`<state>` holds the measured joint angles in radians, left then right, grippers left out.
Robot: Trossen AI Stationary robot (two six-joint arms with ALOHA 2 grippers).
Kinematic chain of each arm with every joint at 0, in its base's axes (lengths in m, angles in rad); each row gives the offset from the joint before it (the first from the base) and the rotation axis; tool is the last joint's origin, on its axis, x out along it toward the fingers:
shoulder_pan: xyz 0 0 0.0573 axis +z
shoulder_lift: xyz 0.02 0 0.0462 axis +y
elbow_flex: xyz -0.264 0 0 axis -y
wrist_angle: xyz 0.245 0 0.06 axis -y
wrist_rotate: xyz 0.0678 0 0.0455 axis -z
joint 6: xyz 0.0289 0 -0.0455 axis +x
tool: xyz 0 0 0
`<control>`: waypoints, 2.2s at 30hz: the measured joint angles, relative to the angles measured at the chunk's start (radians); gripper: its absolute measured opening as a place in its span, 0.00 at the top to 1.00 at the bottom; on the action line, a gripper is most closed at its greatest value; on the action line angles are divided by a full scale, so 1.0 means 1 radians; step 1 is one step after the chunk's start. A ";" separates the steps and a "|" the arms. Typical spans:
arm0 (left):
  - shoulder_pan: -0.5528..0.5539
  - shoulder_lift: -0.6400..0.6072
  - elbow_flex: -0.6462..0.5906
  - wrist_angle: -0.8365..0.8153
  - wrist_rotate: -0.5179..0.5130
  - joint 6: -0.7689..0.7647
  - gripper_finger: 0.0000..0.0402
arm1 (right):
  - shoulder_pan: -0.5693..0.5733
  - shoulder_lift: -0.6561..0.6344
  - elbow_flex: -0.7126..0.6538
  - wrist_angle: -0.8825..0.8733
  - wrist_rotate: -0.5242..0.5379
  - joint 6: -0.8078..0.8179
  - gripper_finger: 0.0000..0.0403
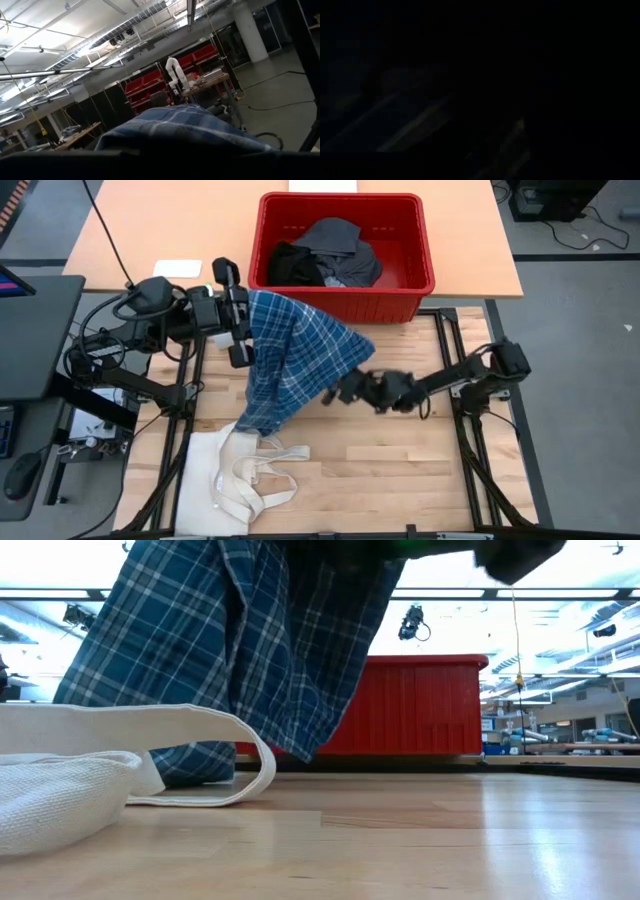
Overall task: Fold Laundry from Bin
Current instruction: Fold the blue pants
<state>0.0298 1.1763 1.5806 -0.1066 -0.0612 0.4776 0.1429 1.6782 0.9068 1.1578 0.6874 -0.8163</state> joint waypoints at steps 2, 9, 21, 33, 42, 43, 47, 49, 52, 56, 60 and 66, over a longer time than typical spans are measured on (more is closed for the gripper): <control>-0.001 0.000 0.000 0.003 0.001 0.004 0.71 | -0.033 0.004 0.013 0.089 -0.064 -0.021 0.51; -0.001 -0.024 0.000 -0.035 -0.042 0.038 0.71 | 0.042 -0.071 0.017 0.033 -0.093 -0.010 0.53; -0.019 -0.038 0.001 -0.047 -0.016 -0.014 0.71 | 0.263 -0.320 0.048 -0.008 -0.041 -0.198 0.53; -0.036 -0.016 0.000 -0.166 0.107 0.053 0.71 | 0.300 -0.491 0.366 -0.649 -0.006 0.001 0.58; -0.099 0.002 0.001 -0.136 0.172 0.159 0.71 | 0.305 -0.488 0.646 -1.008 -0.015 0.133 0.63; -0.111 0.002 0.001 -0.133 0.172 0.171 0.71 | 0.308 -0.488 0.664 -1.034 -0.015 0.149 0.64; -0.173 0.002 0.001 -0.114 0.171 0.192 0.71 | 0.352 -0.487 0.692 -1.068 -0.040 0.178 0.65; -0.209 0.002 0.001 -0.112 0.172 0.195 0.71 | 0.392 -0.486 0.692 -1.067 -0.059 0.178 0.65; -0.264 0.002 0.001 -0.100 0.171 0.189 0.71 | 0.451 -0.473 0.693 -1.059 -0.065 0.177 0.65; -0.349 0.002 0.000 -0.034 0.165 0.133 0.71 | 0.526 -0.422 0.694 -1.017 -0.051 0.162 0.65; -0.454 0.002 0.000 0.028 0.163 0.080 0.71 | 0.606 -0.372 0.693 -0.940 -0.054 0.160 0.65; -0.584 0.012 0.000 0.117 0.162 0.060 0.71 | 0.712 -0.309 0.693 -0.796 -0.127 0.065 0.65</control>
<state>-0.5539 1.1880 1.5810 0.0108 0.1007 0.5377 0.8548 1.3688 1.5997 0.3622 0.5603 -0.7513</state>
